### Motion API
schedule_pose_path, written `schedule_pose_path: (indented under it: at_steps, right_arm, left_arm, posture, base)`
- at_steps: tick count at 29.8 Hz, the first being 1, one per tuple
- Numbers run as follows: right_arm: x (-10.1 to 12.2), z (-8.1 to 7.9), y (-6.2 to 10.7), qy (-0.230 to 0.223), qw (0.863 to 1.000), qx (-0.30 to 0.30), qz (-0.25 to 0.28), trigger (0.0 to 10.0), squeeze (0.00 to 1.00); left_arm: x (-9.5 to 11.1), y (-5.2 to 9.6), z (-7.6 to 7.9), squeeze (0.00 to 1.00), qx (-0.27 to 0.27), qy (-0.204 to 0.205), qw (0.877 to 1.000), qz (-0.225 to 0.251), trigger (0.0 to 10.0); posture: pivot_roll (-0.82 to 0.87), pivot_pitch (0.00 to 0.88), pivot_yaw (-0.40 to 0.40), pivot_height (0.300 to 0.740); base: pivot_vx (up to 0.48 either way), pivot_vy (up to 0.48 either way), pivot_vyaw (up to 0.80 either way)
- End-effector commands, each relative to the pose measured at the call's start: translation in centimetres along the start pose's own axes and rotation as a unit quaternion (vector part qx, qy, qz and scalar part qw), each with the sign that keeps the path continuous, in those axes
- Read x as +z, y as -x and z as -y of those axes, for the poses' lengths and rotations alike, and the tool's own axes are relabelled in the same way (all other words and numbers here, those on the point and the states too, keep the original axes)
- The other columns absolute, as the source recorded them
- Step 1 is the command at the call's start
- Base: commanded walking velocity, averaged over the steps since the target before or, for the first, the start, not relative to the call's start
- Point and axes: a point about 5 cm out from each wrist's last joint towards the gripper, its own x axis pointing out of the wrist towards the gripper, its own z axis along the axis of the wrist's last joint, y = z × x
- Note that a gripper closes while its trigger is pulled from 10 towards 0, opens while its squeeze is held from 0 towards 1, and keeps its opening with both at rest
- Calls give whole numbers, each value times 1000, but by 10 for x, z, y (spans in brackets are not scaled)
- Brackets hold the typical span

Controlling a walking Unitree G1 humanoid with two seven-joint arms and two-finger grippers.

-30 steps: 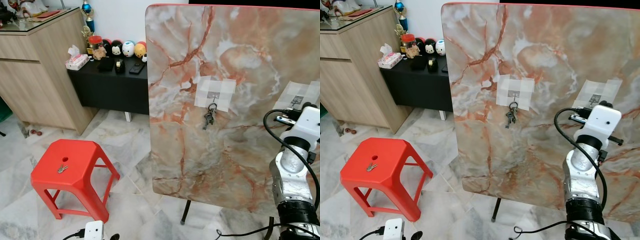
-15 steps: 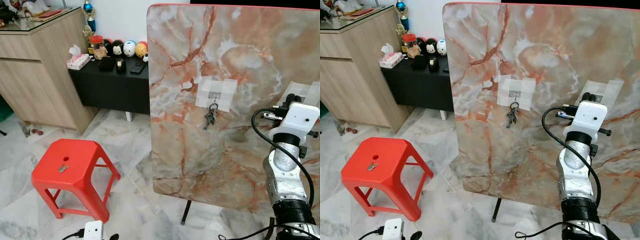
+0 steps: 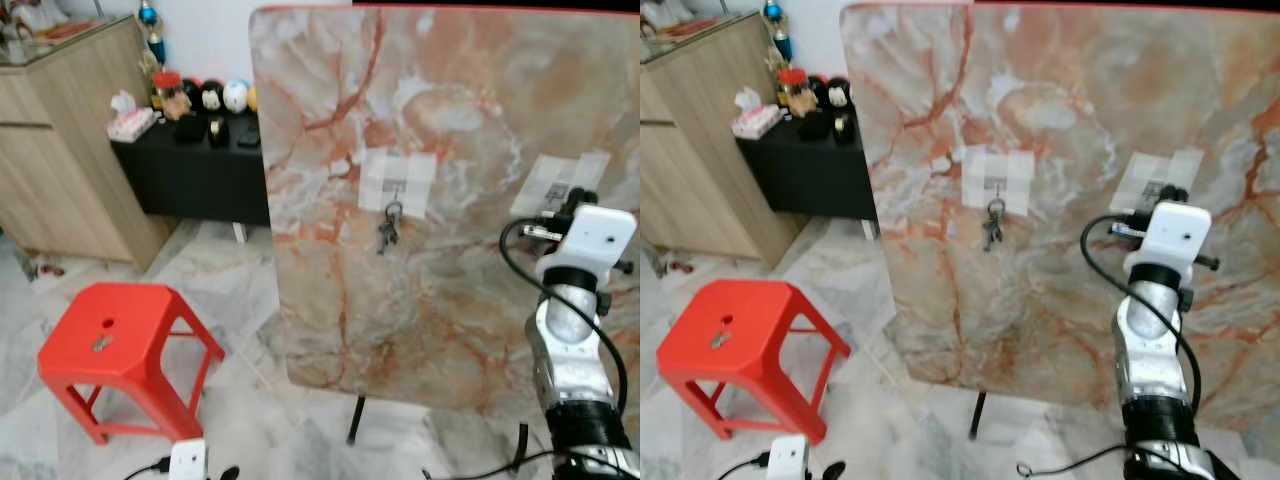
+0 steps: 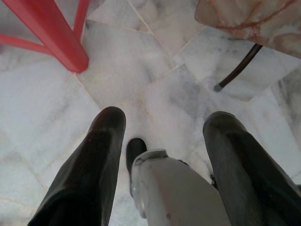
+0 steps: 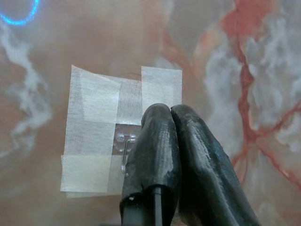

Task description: Hang keys on a hook

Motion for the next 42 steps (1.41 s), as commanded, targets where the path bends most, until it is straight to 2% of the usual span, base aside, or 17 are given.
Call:
schedule_pose_path:
  at_steps: [1, 3, 8, 11, 22, 23, 28, 42]
  right_arm:
    - [10, -4, -3, -6, 1000, 7, 22, 10000, 0]
    - [10, -5, -3, -6, 1000, 8, 22, 10000, 0]
    - [11, -10, -1, -11, 999, 21, 25, 10000, 0]
    - [12, -14, 1, -15, 999, 25, 26, 10000, 0]
    - [17, -26, 12, -26, 998, 47, 34, 10000, 0]
    - [18, -30, 19, -35, 998, 41, 37, 10000, 0]
    - [18, -40, 28, -43, 997, 50, 35, 10000, 0]
    - [31, -49, 19, -20, 995, 67, 65, 10000, 0]
  left_arm:
    - [-2, 1, -3, 0, 2, -8, 1000, -6, 10000]
    - [-2, 1, -3, 0, 4, -5, 1000, -6, 10000]
    - [21, -7, -9, 0, 7, -2, 1000, 12, 10000]
    - [26, -9, -9, 0, 6, -2, 1000, 15, 10000]
    - [30, -10, -9, 0, 4, -2, 1000, 18, 10000]
    - [30, -10, -9, 0, 3, -2, 1000, 17, 10000]
    - [28, -10, -9, 0, 3, -2, 1000, 15, 10000]
    - [26, -9, -11, 0, 6, 0, 1000, 9, 10000]
  posture:
    - [-14, 0, 6, 740]
    - [-14, 0, 7, 740]
    - [-14, 0, 7, 740]
    - [-13, 0, 7, 740]
    - [-16, 0, 4, 740]
    - [-16, 0, 4, 740]
    - [-14, 0, 4, 740]
    - [-12, 0, 5, 740]
  base:
    - [0, -394, 0]
    - [0, 0, 0]
    - [0, 0, 0]
    - [0, 0, 0]
    - [0, 0, 0]
    - [0, 0, 0]
    - [0, 0, 0]
    - [0, 0, 0]
